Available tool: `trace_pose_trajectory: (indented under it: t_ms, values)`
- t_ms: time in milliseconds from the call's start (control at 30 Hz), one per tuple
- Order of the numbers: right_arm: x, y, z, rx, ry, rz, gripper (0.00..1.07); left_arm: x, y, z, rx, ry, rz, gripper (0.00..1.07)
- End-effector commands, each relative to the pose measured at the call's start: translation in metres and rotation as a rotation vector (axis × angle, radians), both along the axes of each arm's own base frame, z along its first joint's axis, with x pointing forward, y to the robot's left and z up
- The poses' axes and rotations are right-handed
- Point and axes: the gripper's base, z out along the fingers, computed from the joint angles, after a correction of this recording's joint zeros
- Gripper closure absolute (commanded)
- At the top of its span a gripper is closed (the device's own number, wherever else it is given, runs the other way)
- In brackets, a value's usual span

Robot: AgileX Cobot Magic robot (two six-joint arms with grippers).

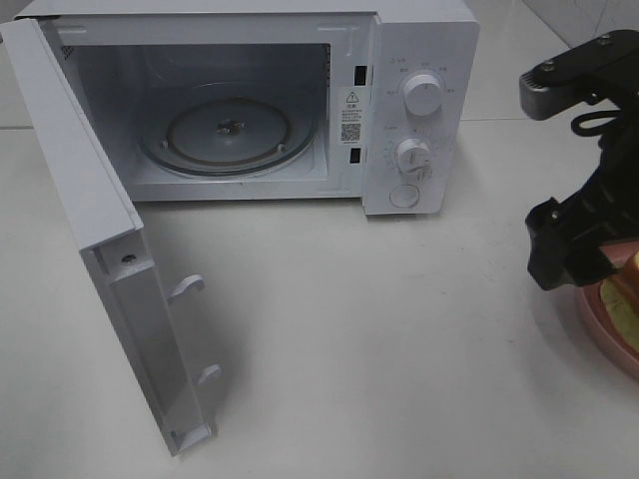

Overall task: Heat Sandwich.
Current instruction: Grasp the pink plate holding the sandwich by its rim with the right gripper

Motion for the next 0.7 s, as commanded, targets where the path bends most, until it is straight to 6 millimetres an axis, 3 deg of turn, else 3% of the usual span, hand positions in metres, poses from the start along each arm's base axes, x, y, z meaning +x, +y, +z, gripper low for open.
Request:
trace_pose_trajectory:
  t_ms: [33, 333, 700]
  values:
    - [0.004, -0.013, 0.001, 0.017, 0.014, -0.086, 0.09, -0.002, -0.001, 0.0, -0.007, -0.026, 0.001, 0.07]
    - [0.017, -0.03, -0.014, 0.011, 0.077, -0.183, 0.11, -0.002, -0.001, 0.0, -0.007, -0.026, 0.001, 0.07]
    - [0.04, -0.04, -0.05, 0.011, 0.176, -0.256, 0.13, -0.002, -0.001, 0.0, -0.007, -0.026, 0.001, 0.07]
